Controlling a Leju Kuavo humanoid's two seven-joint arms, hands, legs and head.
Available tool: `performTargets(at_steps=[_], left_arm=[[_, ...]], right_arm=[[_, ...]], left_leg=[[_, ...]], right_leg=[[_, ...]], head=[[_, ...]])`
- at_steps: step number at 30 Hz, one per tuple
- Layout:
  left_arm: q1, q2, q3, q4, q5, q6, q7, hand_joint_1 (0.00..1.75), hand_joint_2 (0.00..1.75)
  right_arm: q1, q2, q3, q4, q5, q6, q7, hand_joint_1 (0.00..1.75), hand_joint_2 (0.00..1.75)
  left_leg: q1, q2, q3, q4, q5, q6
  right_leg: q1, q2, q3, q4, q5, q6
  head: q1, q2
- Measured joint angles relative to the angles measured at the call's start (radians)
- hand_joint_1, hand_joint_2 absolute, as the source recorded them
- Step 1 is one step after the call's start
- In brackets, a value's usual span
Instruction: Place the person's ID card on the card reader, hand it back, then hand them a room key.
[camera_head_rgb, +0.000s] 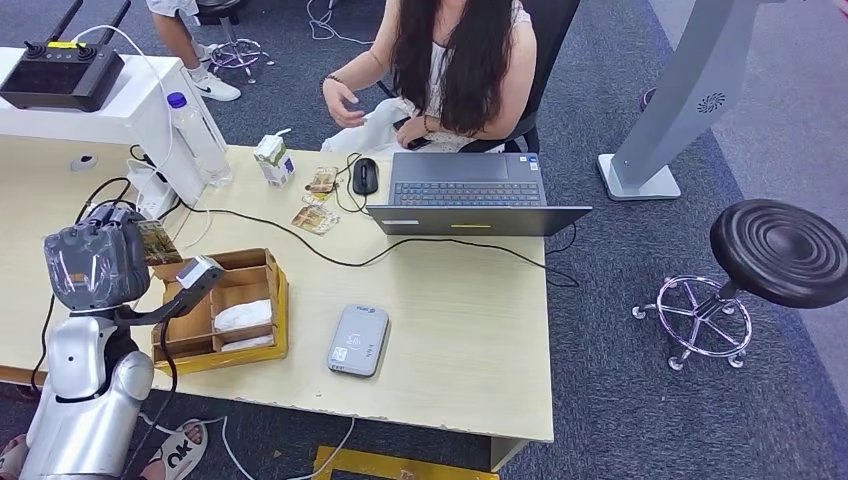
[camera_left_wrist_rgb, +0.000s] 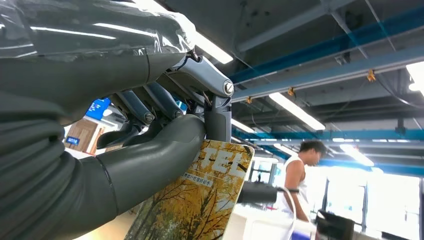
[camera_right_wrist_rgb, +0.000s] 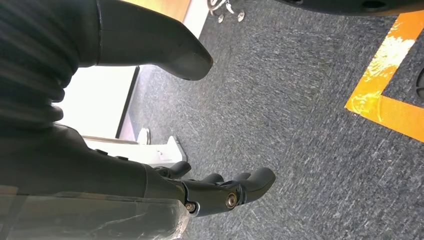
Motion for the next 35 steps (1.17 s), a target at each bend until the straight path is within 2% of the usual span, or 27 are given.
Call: performTargets(at_steps=[6,8,10,14,17,24,31,35], left_arm=[[-0.043,0.0,-0.004,0.02,-0.007,0.005,0.005,1.75,1.75],[-0.079,0.004,-0.011,0.044,-0.027,-0.002,0.019,1.75,1.75],[-0.147,0.012,-0.024,0.093,-0.043,-0.023,0.03,1.75,1.75],[-0.337,0.029,-0.056,0.251,-0.046,-0.083,0.023,1.75,1.75],[-0.428,0.033,-0.076,0.335,-0.046,-0.095,0.02,1.75,1.75],[-0.47,0.033,-0.089,0.383,-0.049,-0.094,0.021,1.75,1.75],[-0.565,0.026,-0.14,0.501,-0.07,-0.107,0.04,1.75,1.75],[-0.579,0.024,-0.147,0.522,-0.068,-0.108,0.042,0.0,1.75]], right_arm=[[0.0,0.0,0.005,0.0,0.001,0.0,-0.002,0.0,1.75],[0.0,-0.001,0.01,0.0,0.003,0.002,-0.008,0.0,1.75],[-0.002,-0.003,0.017,0.0,0.004,0.007,-0.015,0.0,1.75],[-0.006,-0.007,0.032,0.001,0.005,0.022,-0.025,0.0,1.75],[-0.006,-0.008,0.041,0.001,0.005,0.026,-0.029,0.0,1.75],[-0.006,-0.008,0.047,0.002,0.004,0.028,-0.03,0.0,1.75],[-0.006,-0.009,0.053,0.002,-0.001,0.036,-0.035,0.0,1.75],[-0.006,-0.009,0.056,0.002,-0.002,0.035,-0.045,0.0,1.75]], left_leg=[[0.0,0.001,0.0,0.0,0.0,0.0],[0.0,0.0,-0.001,0.0,0.0,0.0],[0.001,-0.001,-0.002,0.0,0.001,-0.001],[0.002,0.0,-0.002,0.0,0.003,-0.002],[0.001,0.001,-0.001,0.0,0.003,-0.002],[0.001,0.002,-0.001,0.0,0.003,-0.002],[0.001,0.002,-0.001,0.0,0.003,-0.002],[0.001,0.002,-0.001,0.0,0.003,-0.002]], right_leg=[[0.0,0.001,-0.001,0.0,0.0,0.0],[0.0,0.0,-0.002,0.0,0.0,0.0],[0.001,-0.001,-0.002,0.0,0.0,0.0],[0.001,-0.001,-0.002,0.0,0.002,-0.001],[0.001,0.001,-0.002,0.001,0.003,-0.002],[0.001,0.002,-0.002,0.001,0.003,-0.002],[0.001,0.002,-0.003,0.001,0.003,-0.002],[0.001,0.002,-0.002,0.001,0.003,-0.002]], head=[[0.0,0.0],[0.0,0.0],[0.0,0.0],[-0.001,0.0],[-0.001,0.0],[-0.001,0.0],[-0.001,0.0],[-0.001,0.0]])
